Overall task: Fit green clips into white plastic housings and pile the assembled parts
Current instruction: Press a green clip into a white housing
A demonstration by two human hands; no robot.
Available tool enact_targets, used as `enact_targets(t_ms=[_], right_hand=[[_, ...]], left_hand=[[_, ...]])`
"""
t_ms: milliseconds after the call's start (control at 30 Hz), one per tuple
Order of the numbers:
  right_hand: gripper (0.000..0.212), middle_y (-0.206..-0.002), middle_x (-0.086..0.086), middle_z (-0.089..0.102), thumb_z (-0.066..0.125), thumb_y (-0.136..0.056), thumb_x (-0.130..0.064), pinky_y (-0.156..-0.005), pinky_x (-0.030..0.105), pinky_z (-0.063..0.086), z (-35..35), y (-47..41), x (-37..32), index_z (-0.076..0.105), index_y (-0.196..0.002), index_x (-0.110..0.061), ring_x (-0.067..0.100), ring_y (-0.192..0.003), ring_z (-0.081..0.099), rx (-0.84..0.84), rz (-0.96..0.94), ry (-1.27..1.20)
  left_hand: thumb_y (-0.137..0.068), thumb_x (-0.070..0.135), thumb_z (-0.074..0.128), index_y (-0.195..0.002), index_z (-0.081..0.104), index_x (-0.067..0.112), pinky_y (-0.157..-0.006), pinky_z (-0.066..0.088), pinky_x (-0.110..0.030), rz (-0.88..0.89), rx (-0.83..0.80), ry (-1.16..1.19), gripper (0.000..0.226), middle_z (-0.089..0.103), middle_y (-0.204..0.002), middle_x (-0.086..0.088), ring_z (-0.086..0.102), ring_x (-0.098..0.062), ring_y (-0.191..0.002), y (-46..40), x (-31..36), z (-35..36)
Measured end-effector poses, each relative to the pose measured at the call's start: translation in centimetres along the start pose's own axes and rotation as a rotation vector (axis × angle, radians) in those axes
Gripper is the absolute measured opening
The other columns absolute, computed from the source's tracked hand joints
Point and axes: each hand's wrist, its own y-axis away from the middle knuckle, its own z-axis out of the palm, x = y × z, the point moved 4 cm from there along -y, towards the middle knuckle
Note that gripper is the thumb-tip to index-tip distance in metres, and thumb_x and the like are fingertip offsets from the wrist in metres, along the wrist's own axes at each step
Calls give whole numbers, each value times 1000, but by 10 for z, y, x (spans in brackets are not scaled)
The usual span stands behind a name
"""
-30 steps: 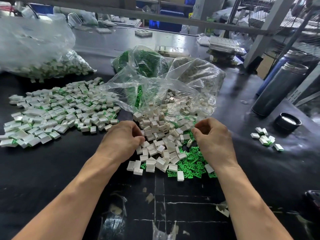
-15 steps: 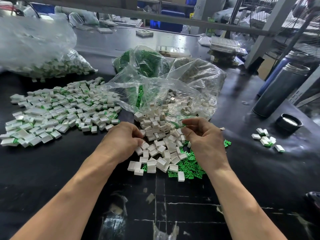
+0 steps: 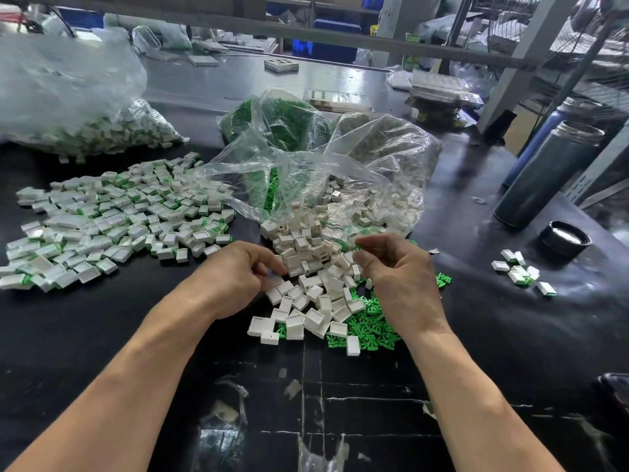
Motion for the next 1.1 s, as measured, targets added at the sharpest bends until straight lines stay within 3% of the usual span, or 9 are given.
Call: enact_targets(t_ms=[233,367,600,733,867,1000,1100], right_hand=[[15,-88,-8,77,77,-93,-13,-82,45,63,0,2,-2,77,-103,-23,5,-77,69,-13,9,-13],[13,-87,-6,77,78,-92,-14,-79,44,63,1,2,-2,76,-101,-23,10,-79,71,-20,12,-30],[13,-87,-6,78,79,-91,-15,-69,31,58,5,2,-1,74,-98,-25,11,-77,73,-48,16,-89],[15,-82,-5,77,79,-90,-11,-59,16,51,12,5,-4,75,-92,-25,6,-69,69,-97,-3,-196],[15,-79,-3,75,79,-90,-10,-54,20,51,18,9,-8,77,-91,-25,10,-67,67,-165,-9,-282],[11,-78,5,74,80,-88,-9,-51,25,52,23,11,-11,78,-89,-20,17,-65,67,-198,3,-388],[14,-74,7,72,79,-89,-9,-50,25,51,24,13,-11,79,-86,-22,17,-62,65,-180,17,-422]], left_hand=[[-87,18,80,-90,71,25,-80,52,-28,-8,63,-47,13,71,-89,6,66,-10,-85,2,2,-2],[-85,17,83,-87,70,25,-68,48,-20,5,76,-60,15,72,-83,9,66,-5,-78,0,2,-2],[-91,13,76,-91,71,30,-70,55,-15,112,86,74,18,72,-87,6,69,-1,-78,2,8,0],[-91,20,76,-97,70,32,-71,55,-17,241,127,128,15,69,-90,9,66,-4,-81,8,20,3],[-91,20,76,-101,69,26,-79,53,-18,316,133,234,12,73,-96,9,68,0,-87,10,31,13],[-90,16,77,-97,70,19,-69,57,-23,346,126,368,11,74,-87,1,69,-11,-77,13,38,22],[-86,14,80,-94,74,13,-63,52,-16,341,141,474,11,74,-81,3,67,-3,-71,13,38,25]])
